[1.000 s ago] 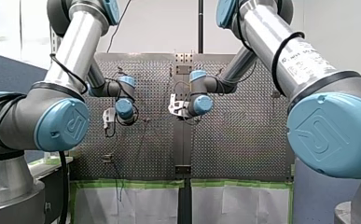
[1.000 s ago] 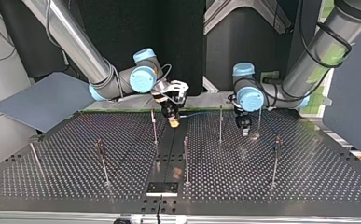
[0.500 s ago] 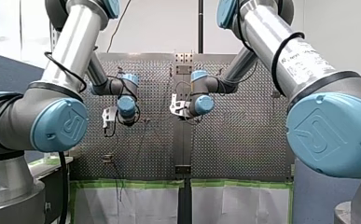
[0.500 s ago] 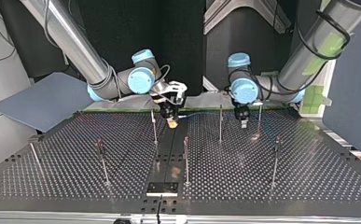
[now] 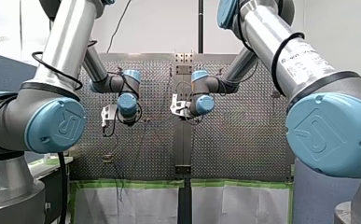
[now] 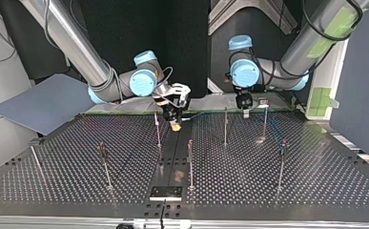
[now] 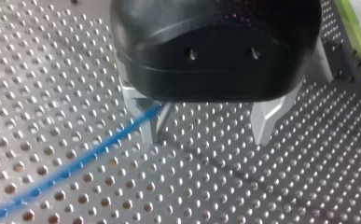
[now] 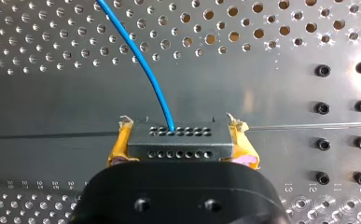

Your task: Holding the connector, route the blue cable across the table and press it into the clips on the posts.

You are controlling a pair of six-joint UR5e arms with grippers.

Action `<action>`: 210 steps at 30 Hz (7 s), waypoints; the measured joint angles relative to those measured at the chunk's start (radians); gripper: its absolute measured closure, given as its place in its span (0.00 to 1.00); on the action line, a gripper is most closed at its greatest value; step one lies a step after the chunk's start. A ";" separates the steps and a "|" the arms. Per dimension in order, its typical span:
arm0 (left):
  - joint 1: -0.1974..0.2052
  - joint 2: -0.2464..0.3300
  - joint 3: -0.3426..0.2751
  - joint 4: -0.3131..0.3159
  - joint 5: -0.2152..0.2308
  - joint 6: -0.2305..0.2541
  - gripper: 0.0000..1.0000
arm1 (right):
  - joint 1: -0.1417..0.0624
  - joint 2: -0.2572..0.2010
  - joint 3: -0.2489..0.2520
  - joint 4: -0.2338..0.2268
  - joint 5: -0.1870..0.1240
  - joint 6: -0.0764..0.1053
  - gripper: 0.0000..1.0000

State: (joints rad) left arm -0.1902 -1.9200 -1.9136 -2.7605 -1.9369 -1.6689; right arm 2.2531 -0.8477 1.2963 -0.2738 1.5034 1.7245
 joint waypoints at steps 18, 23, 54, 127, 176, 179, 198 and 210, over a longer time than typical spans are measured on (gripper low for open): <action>-0.122 0.120 -0.057 -0.029 -0.108 -0.050 0.01 | -0.003 0.000 0.000 0.001 -0.003 0.000 1.00; -0.167 0.101 -0.057 -0.008 -0.129 -0.055 0.01 | -0.007 0.000 0.000 0.001 -0.004 0.000 1.00; -0.351 -0.161 0.113 0.132 -0.216 -0.196 0.01 | -0.023 0.000 -0.005 0.002 -0.020 0.000 1.00; -0.242 -0.315 0.353 0.071 -0.209 -0.199 0.10 | -0.039 0.000 -0.005 0.004 -0.026 0.000 1.00; -0.268 -0.233 0.319 0.031 -0.281 -0.217 1.00 | -0.041 -0.085 -0.007 0.103 -0.028 -0.004 1.00; -0.270 -0.206 0.296 0.033 -0.275 -0.224 1.00 | -0.040 -0.108 -0.007 0.124 -0.028 -0.001 1.00; -0.269 -0.019 0.210 -0.069 -0.225 -0.221 1.00 | -0.033 -0.277 0.036 0.274 -0.028 -0.012 1.00; -0.268 0.087 0.210 -0.119 -0.213 -0.206 1.00 | -0.044 -0.379 0.107 0.279 -0.031 -0.008 1.00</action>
State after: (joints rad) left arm -0.4586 -1.8326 -1.7037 -2.8795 -2.1497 -1.8747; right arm 2.2087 -1.2270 1.4029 0.0050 1.4725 1.7163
